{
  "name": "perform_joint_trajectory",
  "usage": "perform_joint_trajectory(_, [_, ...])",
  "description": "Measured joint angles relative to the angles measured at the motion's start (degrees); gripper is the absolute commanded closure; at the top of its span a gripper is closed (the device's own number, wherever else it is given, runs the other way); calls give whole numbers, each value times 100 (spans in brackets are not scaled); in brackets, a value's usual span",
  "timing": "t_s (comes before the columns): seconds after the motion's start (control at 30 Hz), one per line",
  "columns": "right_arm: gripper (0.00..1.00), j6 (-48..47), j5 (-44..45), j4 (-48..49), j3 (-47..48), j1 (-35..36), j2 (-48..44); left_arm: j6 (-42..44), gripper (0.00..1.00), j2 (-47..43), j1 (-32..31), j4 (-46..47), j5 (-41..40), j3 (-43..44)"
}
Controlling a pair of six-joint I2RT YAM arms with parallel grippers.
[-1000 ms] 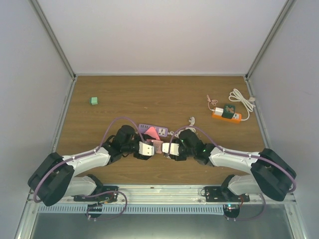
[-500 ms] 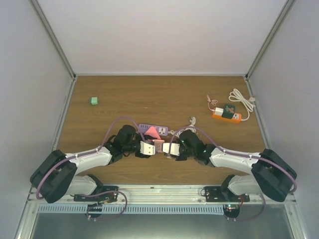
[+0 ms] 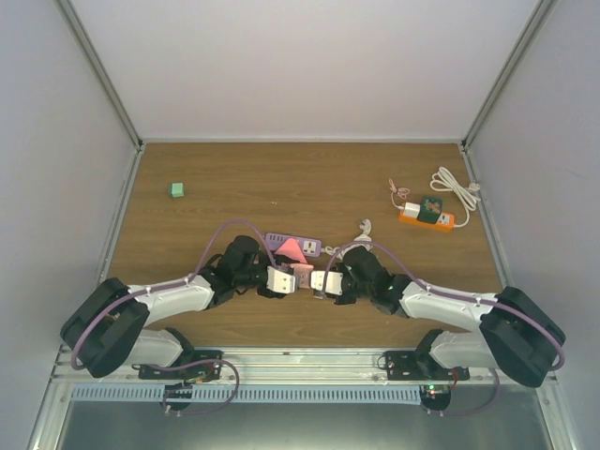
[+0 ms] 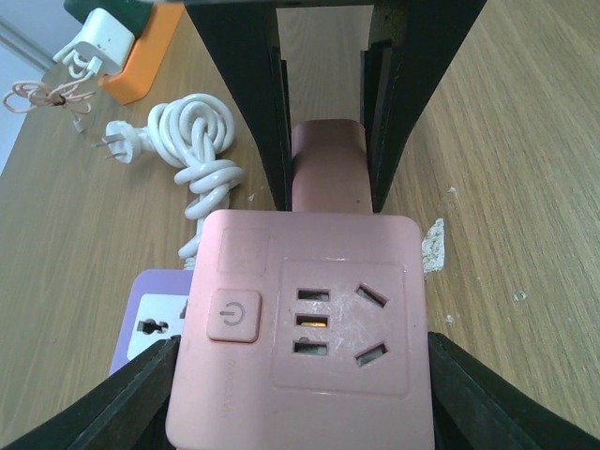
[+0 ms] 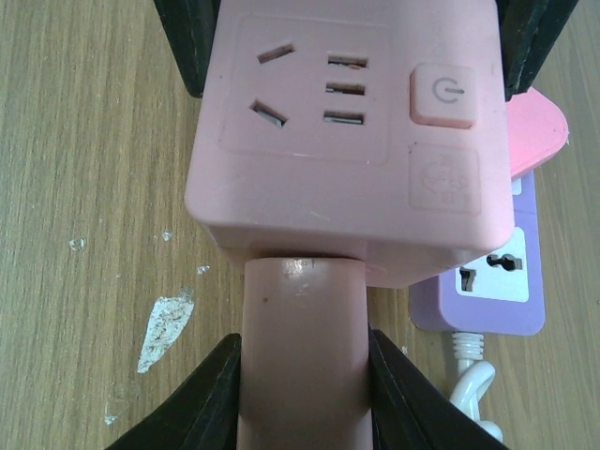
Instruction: Pull the plug off the socket
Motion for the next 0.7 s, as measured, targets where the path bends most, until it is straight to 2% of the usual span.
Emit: perform_joint_trajectory(0.7, [96,-179,-289,-50,-114,-291,-186,-13,83,79,-66,-98,-87,151])
